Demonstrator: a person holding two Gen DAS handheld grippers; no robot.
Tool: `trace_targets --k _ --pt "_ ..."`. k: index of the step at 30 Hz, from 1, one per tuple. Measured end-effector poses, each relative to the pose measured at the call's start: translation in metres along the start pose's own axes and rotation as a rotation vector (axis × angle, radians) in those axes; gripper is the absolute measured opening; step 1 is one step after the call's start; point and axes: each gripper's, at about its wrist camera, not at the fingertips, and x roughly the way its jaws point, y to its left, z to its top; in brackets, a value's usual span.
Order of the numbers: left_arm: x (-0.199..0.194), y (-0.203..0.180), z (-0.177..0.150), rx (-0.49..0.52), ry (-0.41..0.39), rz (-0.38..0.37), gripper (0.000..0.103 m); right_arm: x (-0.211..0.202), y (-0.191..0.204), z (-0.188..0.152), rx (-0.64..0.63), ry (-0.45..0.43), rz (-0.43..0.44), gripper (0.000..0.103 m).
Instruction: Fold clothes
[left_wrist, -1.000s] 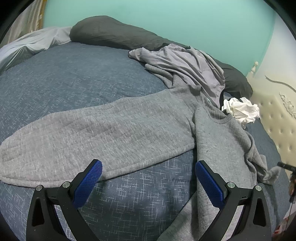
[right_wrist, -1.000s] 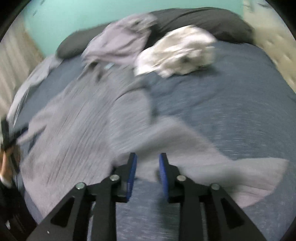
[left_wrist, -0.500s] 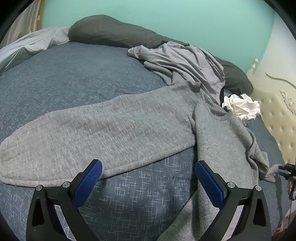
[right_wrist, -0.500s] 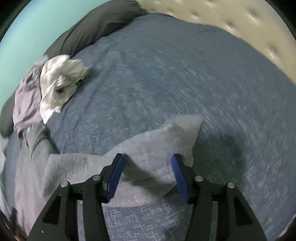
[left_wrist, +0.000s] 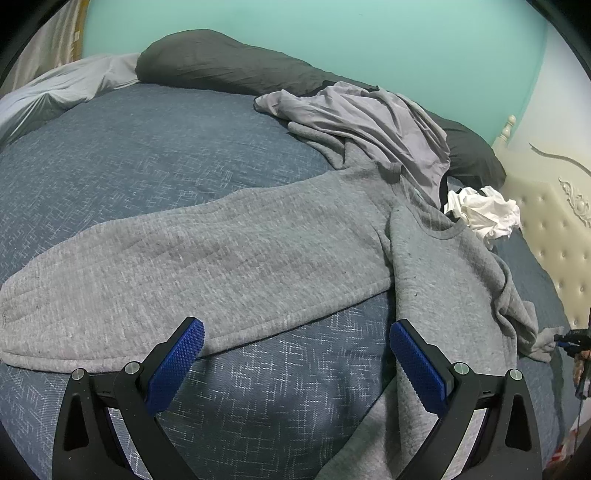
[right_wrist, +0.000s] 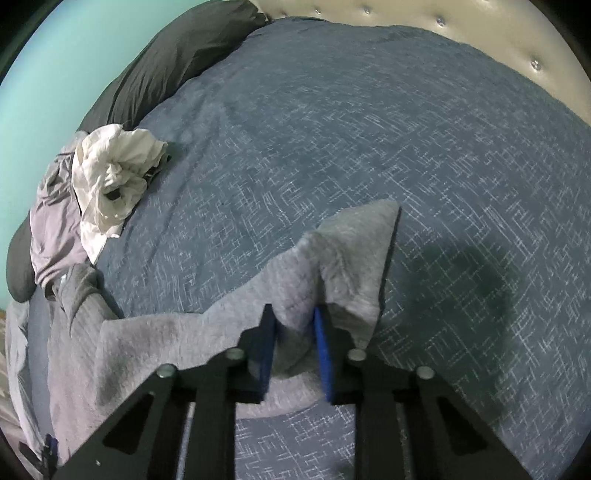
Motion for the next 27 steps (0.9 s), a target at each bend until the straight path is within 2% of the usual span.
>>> trace_targets --k 4,9,13,16,21,23,27 --pt "0.000 0.001 0.000 -0.002 0.001 -0.006 0.103 -0.013 -0.002 -0.004 -0.003 -0.035 0.004 0.010" --pt "-0.003 0.000 0.001 -0.004 -0.005 -0.012 0.103 -0.052 -0.010 -0.023 -0.011 -0.046 0.095 0.009" --pt "-0.006 -0.002 0.001 -0.004 -0.012 -0.015 0.103 -0.056 -0.025 -0.045 -0.050 0.044 0.057 0.009" --pt "-0.007 -0.003 0.001 -0.004 -0.014 -0.016 0.103 -0.044 -0.032 -0.064 -0.081 0.134 0.034 0.009" --pt "-0.006 -0.004 0.000 -0.002 -0.010 -0.020 0.103 -0.042 -0.035 -0.083 -0.095 0.201 0.061 0.013" --pt "-0.006 -0.004 0.001 -0.001 -0.010 -0.022 0.103 -0.051 -0.037 -0.082 -0.089 0.187 0.065 0.015" --pt "-0.007 -0.003 0.001 -0.003 -0.014 -0.022 0.103 -0.078 -0.047 -0.069 -0.053 0.095 0.063 0.020"
